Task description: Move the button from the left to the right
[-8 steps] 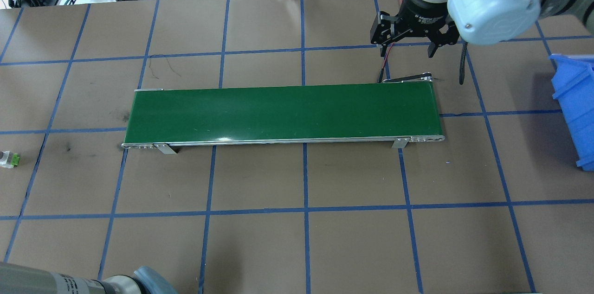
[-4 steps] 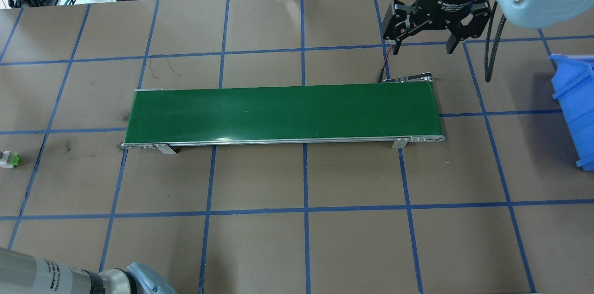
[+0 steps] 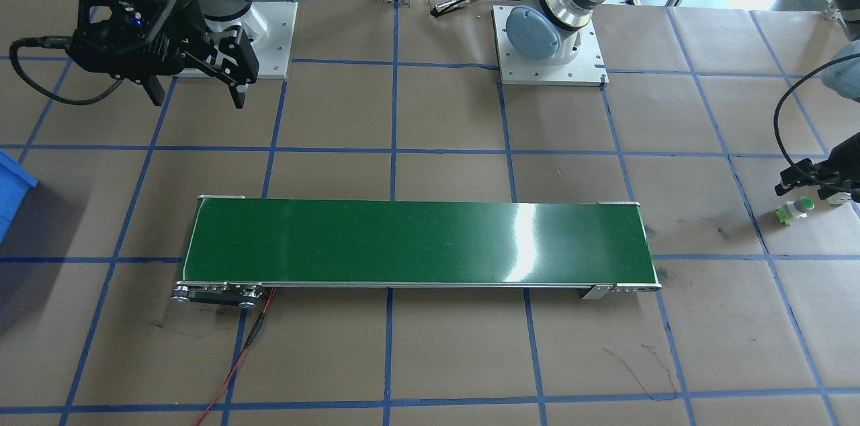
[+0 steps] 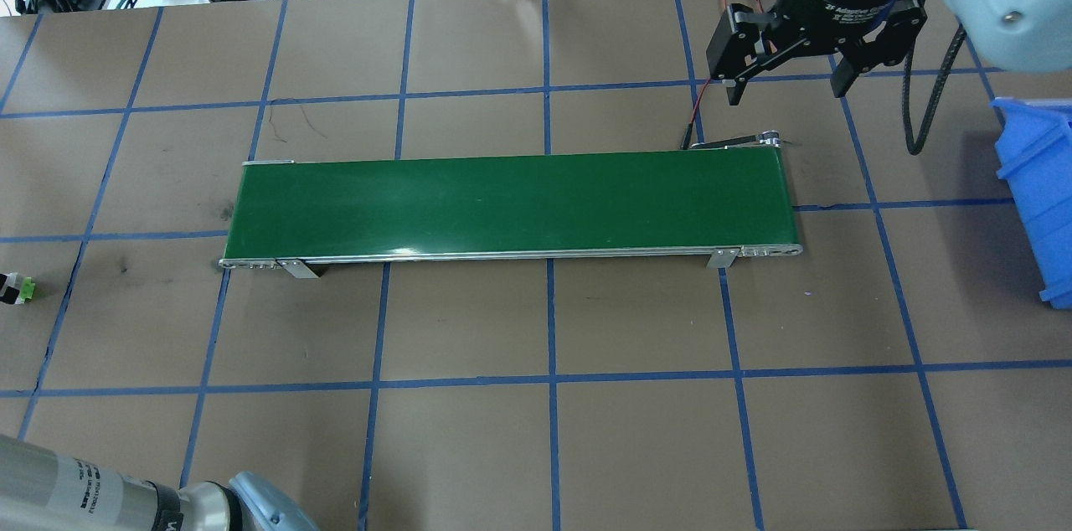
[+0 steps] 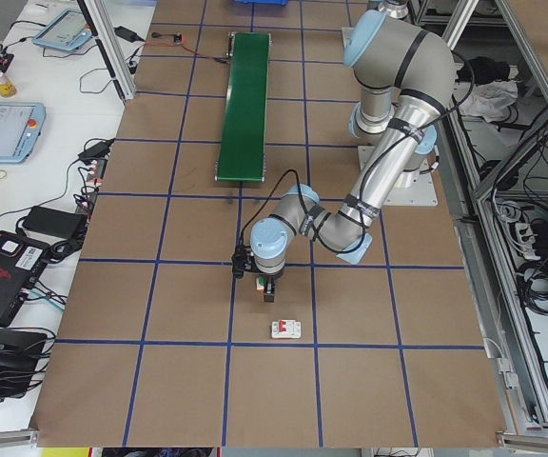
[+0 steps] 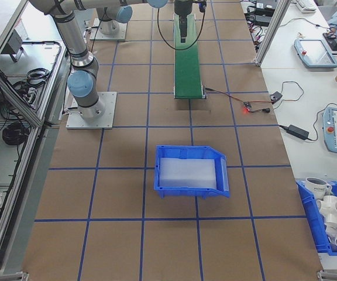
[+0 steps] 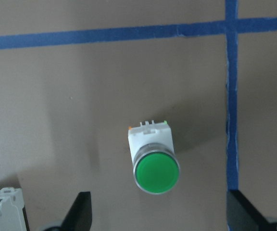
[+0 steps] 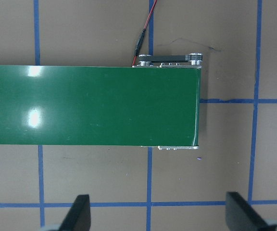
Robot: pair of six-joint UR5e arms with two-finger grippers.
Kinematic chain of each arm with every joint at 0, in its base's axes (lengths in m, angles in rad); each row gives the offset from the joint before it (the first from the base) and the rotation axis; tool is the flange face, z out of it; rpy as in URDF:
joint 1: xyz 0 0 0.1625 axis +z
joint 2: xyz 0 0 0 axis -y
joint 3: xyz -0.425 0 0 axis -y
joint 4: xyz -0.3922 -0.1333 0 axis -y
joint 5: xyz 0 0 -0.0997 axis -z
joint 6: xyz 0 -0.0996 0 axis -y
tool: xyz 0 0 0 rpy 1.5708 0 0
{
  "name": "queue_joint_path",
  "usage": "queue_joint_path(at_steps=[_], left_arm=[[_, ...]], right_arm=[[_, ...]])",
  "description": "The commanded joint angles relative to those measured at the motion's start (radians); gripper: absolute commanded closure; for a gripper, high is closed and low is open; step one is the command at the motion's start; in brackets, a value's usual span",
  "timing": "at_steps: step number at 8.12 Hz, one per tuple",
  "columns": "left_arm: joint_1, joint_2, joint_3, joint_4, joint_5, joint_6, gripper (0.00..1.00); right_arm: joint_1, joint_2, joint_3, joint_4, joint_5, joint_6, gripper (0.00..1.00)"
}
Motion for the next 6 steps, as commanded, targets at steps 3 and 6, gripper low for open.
queue_joint_path(at_steps=[3,6], left_arm=[[-0.001,-0.054,0.001,0.046,-0.01,-0.032,0.48],[-0.003,-0.056,0.001,0.084,-0.014,-0.022,1.0]], right_arm=[[-0.024,-0.012,0.003,-0.039,-0.003,-0.071,0.0],[-0.167,-0.018,0.006,-0.007,0.01,-0.083,0.0]])
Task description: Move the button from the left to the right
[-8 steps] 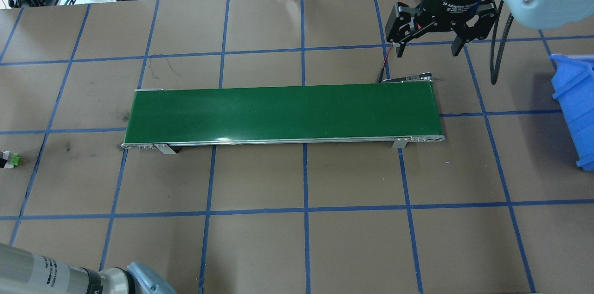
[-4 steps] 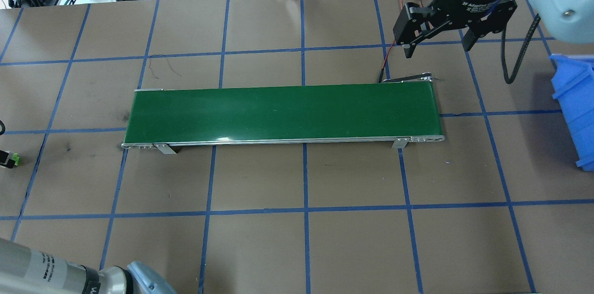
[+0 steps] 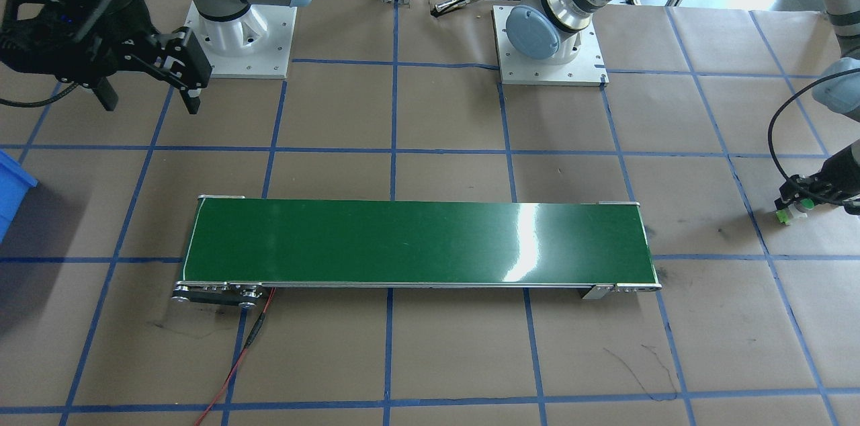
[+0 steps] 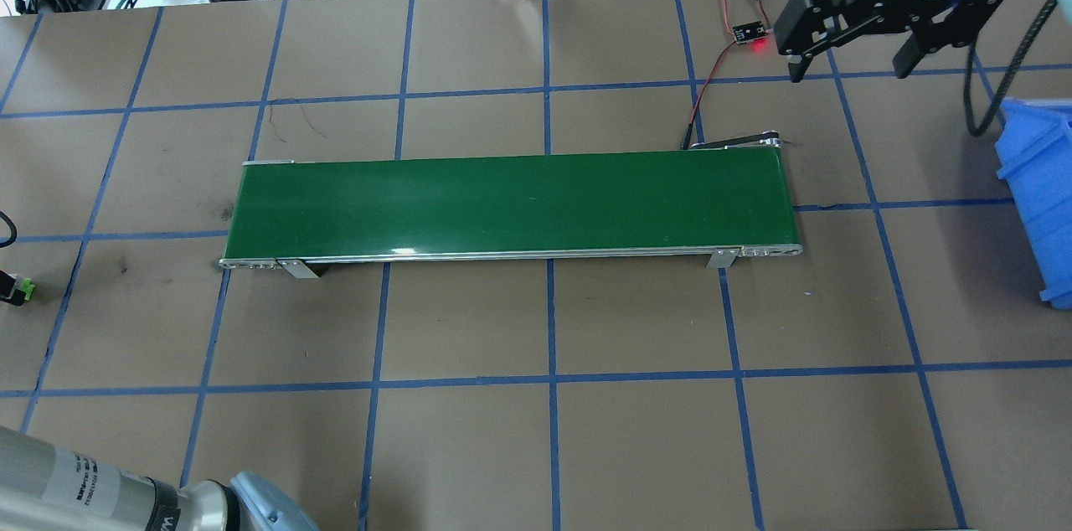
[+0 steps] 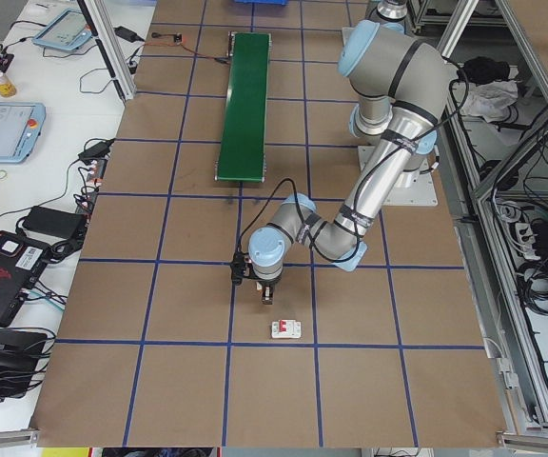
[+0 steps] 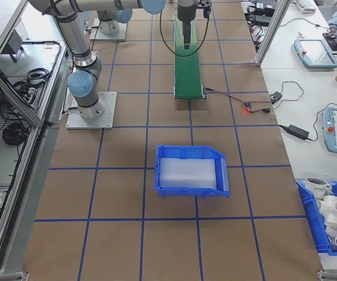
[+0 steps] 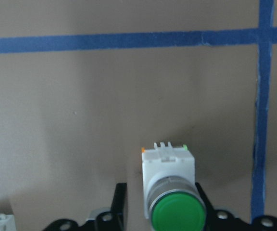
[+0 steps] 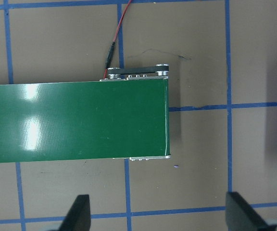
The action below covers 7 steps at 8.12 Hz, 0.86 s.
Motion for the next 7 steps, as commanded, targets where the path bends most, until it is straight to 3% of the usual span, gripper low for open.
queue_joint_path(at_steps=[1,2,5,7], left_arm=[[-0.008,0.016,0.007,0.018,-0.019,0.024,1.0],[-0.021,0.043,0.034,0.001,-0.062,0.011,1.0],[-0.156,0.202,0.05,-0.197,-0.065,-0.127,1.0],[-0.283,0.27,0.045,-0.22,-0.07,-0.286,1.0]], right_arm=[[-0.046,-0.006,0.003,0.01,0.003,0.008,0.0],[-0.046,-0.009,0.003,0.015,-0.003,0.007,0.0],[-0.046,-0.007,0.004,0.013,-0.006,0.007,0.0],[-0.046,0.002,0.004,0.012,-0.005,-0.004,0.0]])
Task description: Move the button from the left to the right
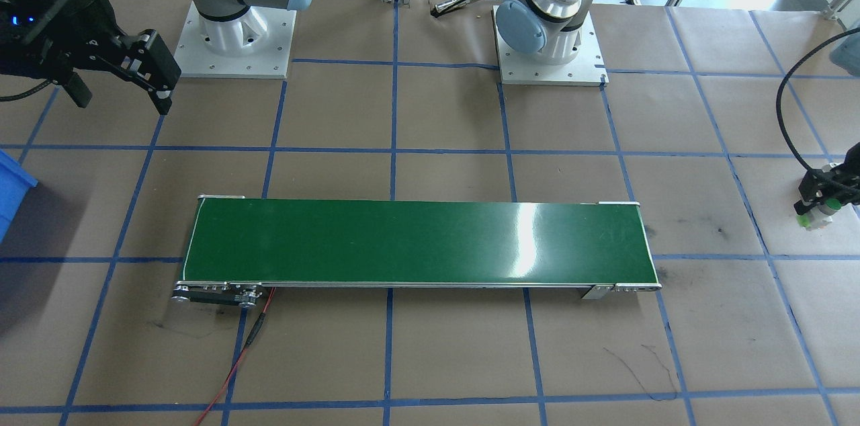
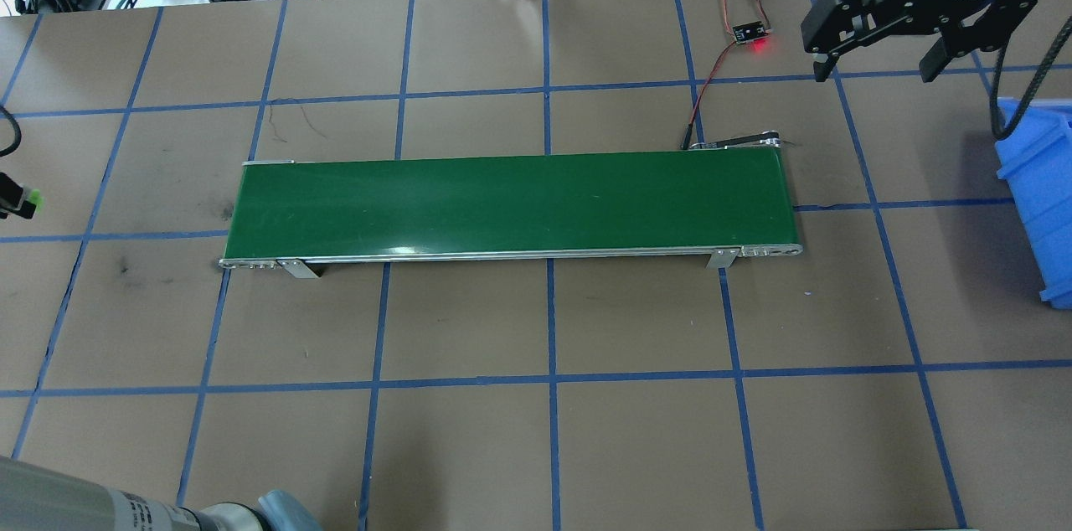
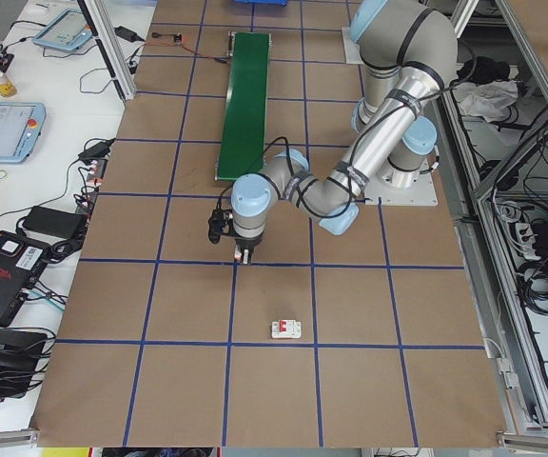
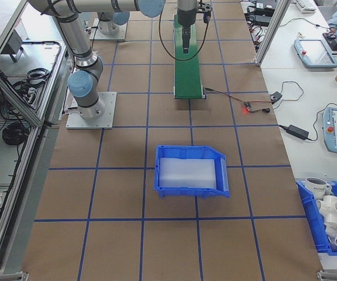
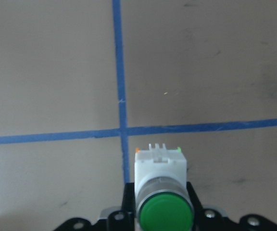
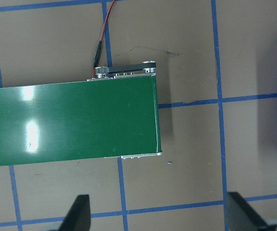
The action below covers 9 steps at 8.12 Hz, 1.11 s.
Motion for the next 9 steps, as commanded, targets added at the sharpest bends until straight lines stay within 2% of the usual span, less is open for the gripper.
queue_joint_path(at_steps=[1,3,5,6,8,9], left_arm=[[-0.188,0.077,-0.002,-0.033,0.0,-0.253,1.0],[-0.338,0.1,-0.007,-0.033,0.009,-0.438,1.0],[-0.425,0.094,-0.014,-0.039,-0.005,-0.587,1.0],[-0.443,0.083,-0.043,-0.038,-0.005,-0.593,1.0],[-0.449,0.081,-0.138,-0.032,-0.002,-0.577,1.0],[-0.449,0.072,-0.158,-0.026,-0.002,-0.575,1.0]], right_arm=[[0.0,0.007,0.003,-0.005,-0.003,-0.011,0.0],[0.0,0.007,0.032,0.002,0.01,-0.001,0.0],[0.005,0.015,0.036,-0.014,0.007,-0.018,0.0],[0.036,0.024,0.034,-0.054,-0.006,-0.036,0.0],[0.081,0.038,0.034,-0.058,-0.03,-0.039,0.0],[0.081,0.038,0.039,-0.064,-0.02,-0.042,0.0]])
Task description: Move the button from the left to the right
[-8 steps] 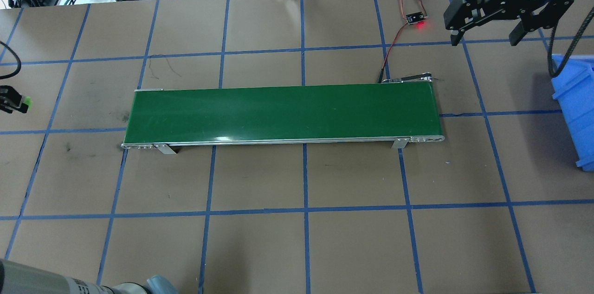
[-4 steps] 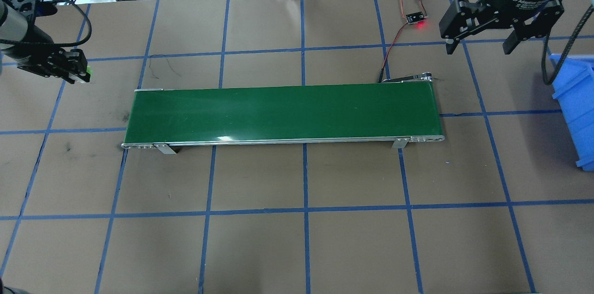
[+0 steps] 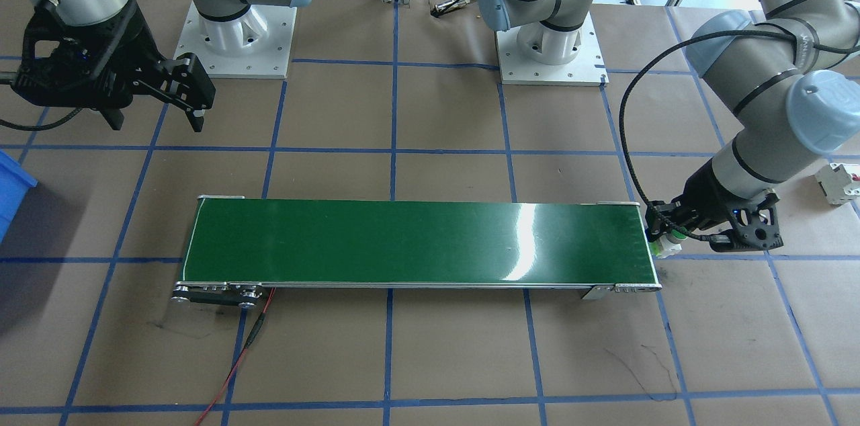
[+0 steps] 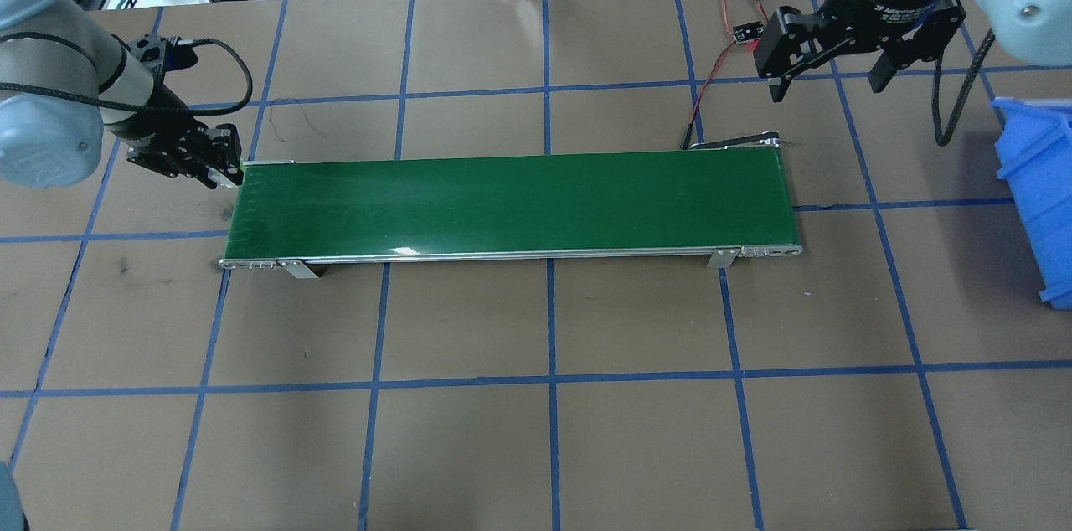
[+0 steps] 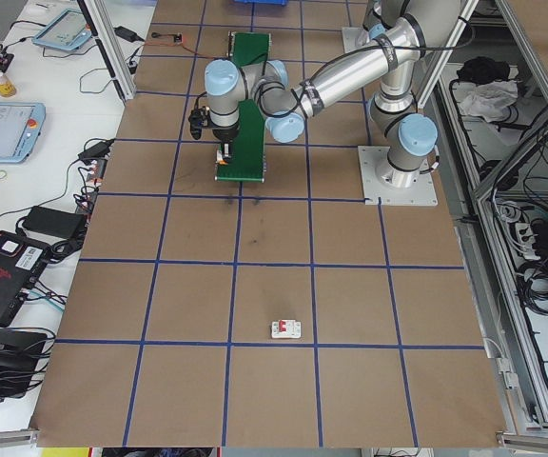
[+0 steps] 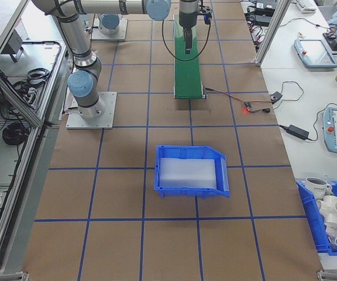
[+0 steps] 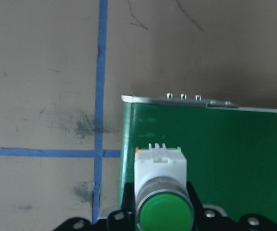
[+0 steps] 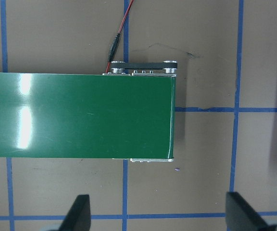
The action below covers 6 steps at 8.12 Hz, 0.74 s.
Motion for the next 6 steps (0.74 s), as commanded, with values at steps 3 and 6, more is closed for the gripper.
queue_joint_path(at_steps=[3,6], left_arm=[[-0.005,-0.024,-0.076,0.005,0.001,-0.016,1.0],[-0.014,-0.001,-0.08,-0.007,0.004,-0.02,0.0]], right_arm=[[0.013,0.006,0.004,-0.011,-0.012,-0.008,0.0],[0.013,0.006,0.004,-0.007,-0.003,-0.009,0.0]])
